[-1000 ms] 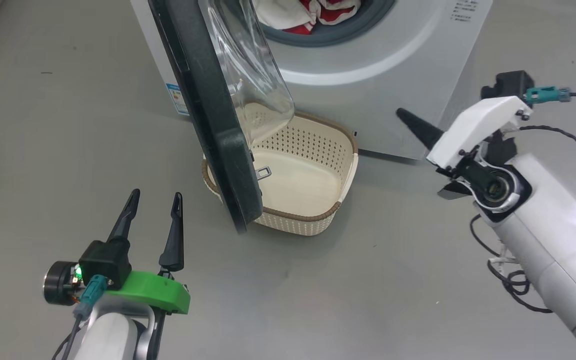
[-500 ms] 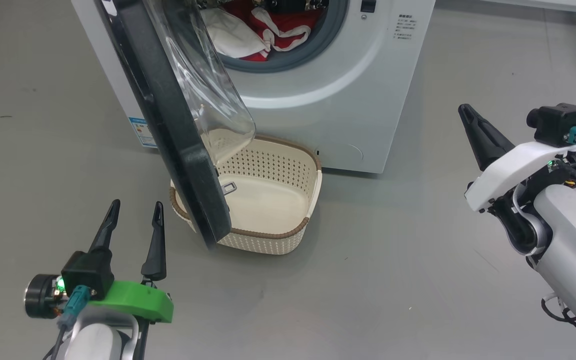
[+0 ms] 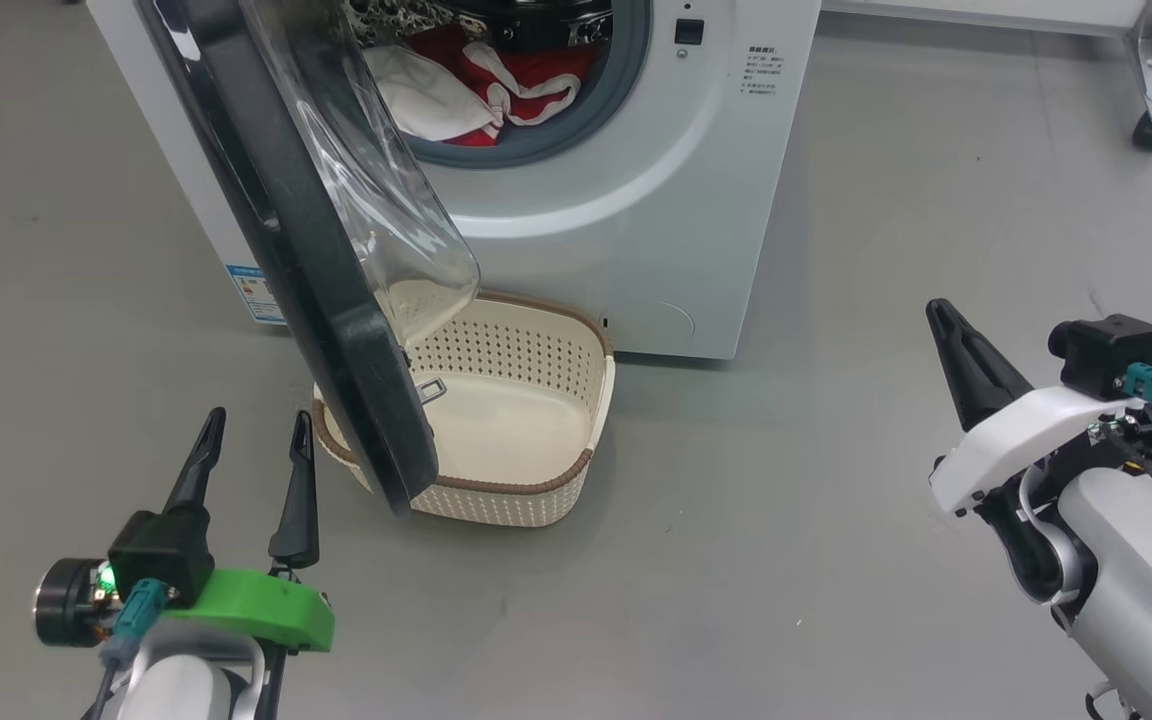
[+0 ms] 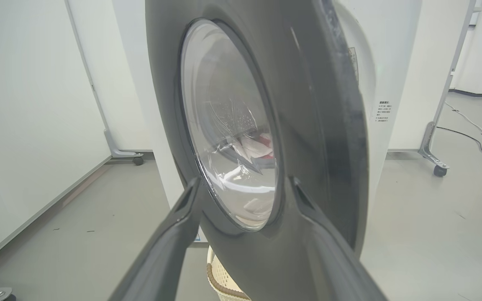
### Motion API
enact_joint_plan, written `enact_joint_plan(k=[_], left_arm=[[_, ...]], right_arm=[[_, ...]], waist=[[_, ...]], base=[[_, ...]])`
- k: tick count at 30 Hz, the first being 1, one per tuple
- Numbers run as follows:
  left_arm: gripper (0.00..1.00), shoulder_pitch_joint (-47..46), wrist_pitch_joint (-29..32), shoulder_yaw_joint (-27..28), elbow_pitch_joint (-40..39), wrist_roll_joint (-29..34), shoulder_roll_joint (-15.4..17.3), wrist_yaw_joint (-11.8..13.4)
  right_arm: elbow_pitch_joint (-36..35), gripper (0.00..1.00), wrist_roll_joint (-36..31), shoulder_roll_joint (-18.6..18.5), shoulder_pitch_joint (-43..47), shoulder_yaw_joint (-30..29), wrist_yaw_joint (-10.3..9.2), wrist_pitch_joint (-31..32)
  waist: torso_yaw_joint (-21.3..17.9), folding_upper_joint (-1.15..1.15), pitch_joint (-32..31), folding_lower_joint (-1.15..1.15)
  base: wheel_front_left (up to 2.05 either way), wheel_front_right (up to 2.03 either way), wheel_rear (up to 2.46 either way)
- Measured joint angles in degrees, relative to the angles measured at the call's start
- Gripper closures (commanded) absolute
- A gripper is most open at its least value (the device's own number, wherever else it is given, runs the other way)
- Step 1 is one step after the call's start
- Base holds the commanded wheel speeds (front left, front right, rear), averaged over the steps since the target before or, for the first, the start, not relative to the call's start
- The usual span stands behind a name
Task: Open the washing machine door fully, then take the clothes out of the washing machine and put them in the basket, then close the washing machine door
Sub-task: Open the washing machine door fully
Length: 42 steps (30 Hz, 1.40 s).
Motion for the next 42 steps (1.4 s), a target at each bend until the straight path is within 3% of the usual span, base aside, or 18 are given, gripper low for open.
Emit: enact_joint_plan(k=[6,12,13,14,15,42], left_arm=[[0.0,0.8,0.0,0.6,-0.3,0.0,0.0,0.0],[0.0,0.9,0.0,0.7,-0.4,0.0,0.0,0.0],[0.0,0.9,0.0,0.7,-0.4,0.0,0.0,0.0],[0.0,0.9,0.0,0.7,-0.4,0.0,0.0,-0.1],[0.0,0.9,0.0,0.8,-0.4,0.0,0.0,-0.1],[0.0,3.5,0.0,3.3,-0.6,0.1,-0.4,-0.5]], right_arm=[[-5.8,1.0,-3.1,0.9,2.7,-7.9,-3.44,0.5],[-9.8,1.0,-8.2,1.1,7.8,-11.2,-4.69,0.5],[-9.8,0.72,-8.2,1.1,7.8,-11.2,-4.69,0.5],[-10.3,0.29,-8.9,1.3,8.7,-11.7,-4.95,0.5],[-10.8,0.0,-9.3,1.6,9.6,-12.2,-5.0,0.5],[-19.6,0.0,-20.1,7.3,23.7,-19.8,-5.94,0.6]], waist=[[-0.9,0.0,-0.3,0.0],[-1.2,0.0,-0.3,0.0],[-1.2,0.0,-0.3,0.0],[-1.2,0.0,-0.3,0.0],[-1.2,0.0,-0.4,0.0],[-3.2,0.0,-1.0,0.0]], base=[[0.0,0.0,0.0],[0.0,0.0,0.0],[0.0,0.0,0.0],[0.0,0.0,0.0],[0.0,0.0,0.0],[0.0,0.0,0.0]])
